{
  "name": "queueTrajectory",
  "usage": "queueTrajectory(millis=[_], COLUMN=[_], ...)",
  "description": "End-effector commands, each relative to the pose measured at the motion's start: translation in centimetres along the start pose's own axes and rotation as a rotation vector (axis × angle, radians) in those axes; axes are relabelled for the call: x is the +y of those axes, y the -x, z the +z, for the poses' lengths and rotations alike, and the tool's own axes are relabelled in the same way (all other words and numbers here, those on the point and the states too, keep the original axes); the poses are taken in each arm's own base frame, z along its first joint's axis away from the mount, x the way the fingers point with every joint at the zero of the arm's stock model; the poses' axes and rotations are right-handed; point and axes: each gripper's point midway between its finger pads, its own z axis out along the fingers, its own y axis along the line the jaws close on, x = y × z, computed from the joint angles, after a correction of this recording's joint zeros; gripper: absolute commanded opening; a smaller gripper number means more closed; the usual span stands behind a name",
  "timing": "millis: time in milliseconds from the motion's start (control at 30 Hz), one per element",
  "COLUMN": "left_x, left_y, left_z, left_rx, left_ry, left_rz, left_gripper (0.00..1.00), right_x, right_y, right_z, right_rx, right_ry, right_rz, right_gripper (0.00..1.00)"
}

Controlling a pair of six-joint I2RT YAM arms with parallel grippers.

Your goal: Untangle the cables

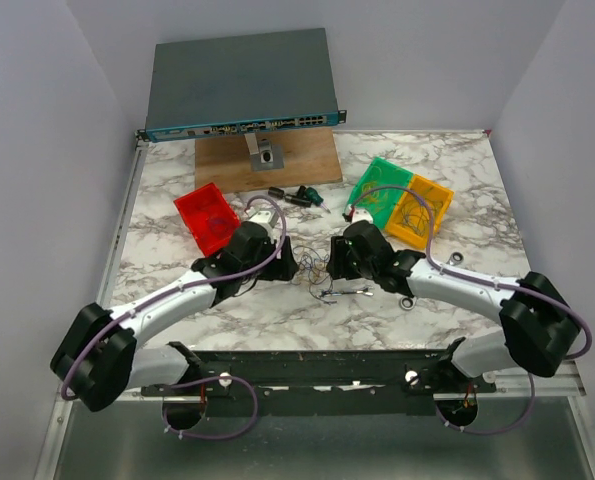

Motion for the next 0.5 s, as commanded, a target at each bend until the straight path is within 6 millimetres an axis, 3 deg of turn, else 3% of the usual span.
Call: queueTrajectory(millis=[0, 233, 300, 467], left_x=[-0.9, 0.6, 1.0, 2.1], left_y=[2.3, 2.9, 3.1, 3.7], left_z=[1.5, 3.7, 4.4, 6.0], left_rx=[-0.038, -0.03, -0.018, -0.019], left_ry=[0.002, 0.055, 0.053, 0.051], left_rz=[-0.035, -0.088, -0.11, -0.169], left_gripper=[0.71, 0.65, 0.58, 0.36], right_x=[-0.9, -0.7, -0.4, 0.1], right_y=[-1.6, -1.2, -1.2, -1.2], right_z=[1.7, 3.4, 4.0, 4.3], right_rx=[0.033, 0.014, 0.024, 0.032], right_ry=[-0.039, -0.042, -0.034, -0.022], right_rz=[-0.009, 0.022, 0.029, 0.05], right_gripper=[0.5, 0.47, 0.47, 0.18])
